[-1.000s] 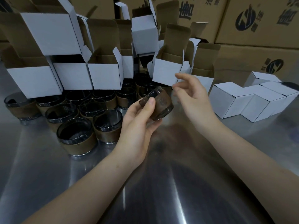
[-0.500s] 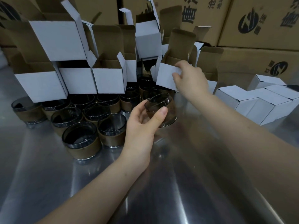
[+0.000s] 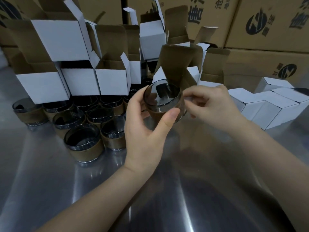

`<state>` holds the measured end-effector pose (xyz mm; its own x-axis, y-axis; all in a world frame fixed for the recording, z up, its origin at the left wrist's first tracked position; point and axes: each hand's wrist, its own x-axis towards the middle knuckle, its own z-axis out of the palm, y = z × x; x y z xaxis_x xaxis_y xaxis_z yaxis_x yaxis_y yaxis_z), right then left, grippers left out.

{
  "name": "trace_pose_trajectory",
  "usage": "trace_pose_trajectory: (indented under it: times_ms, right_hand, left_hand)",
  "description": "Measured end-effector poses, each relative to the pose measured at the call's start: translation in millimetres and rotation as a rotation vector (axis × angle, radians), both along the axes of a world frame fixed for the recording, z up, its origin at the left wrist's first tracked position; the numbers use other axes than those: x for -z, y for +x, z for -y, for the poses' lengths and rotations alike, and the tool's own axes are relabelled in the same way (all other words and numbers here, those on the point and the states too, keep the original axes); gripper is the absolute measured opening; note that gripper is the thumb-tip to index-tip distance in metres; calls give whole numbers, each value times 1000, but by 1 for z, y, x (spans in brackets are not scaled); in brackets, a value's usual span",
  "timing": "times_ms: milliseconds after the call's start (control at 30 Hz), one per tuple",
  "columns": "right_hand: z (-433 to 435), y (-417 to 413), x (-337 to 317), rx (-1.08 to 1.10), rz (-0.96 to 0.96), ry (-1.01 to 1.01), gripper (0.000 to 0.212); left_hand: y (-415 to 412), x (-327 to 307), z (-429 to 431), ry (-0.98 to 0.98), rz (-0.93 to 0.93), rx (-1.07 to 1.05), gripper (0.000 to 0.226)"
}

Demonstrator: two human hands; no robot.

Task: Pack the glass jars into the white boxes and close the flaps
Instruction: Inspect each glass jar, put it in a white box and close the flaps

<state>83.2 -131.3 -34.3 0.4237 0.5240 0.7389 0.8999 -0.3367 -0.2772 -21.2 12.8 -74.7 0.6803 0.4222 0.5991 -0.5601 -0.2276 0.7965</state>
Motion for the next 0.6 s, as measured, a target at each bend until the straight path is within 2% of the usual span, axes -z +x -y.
trace_pose_trajectory:
  times_ms: [100,200,333,600]
  right_hand:
    - [5,-4,-8,-3,-31,12,11]
    - [9,-8,-17,-42,-136,-58,13]
    - [8,-14,-20,-69,-286,-176,31]
    - [1,-18,-15,-108,-624,-353,10]
  left_hand:
    - [-2,1,0,80,27,-36,65]
    - [-3,0,1,150,60,-66,61]
    - [-3,1,2,189,106,-104,66]
    - [2,2,-4,164,-12,-95,56]
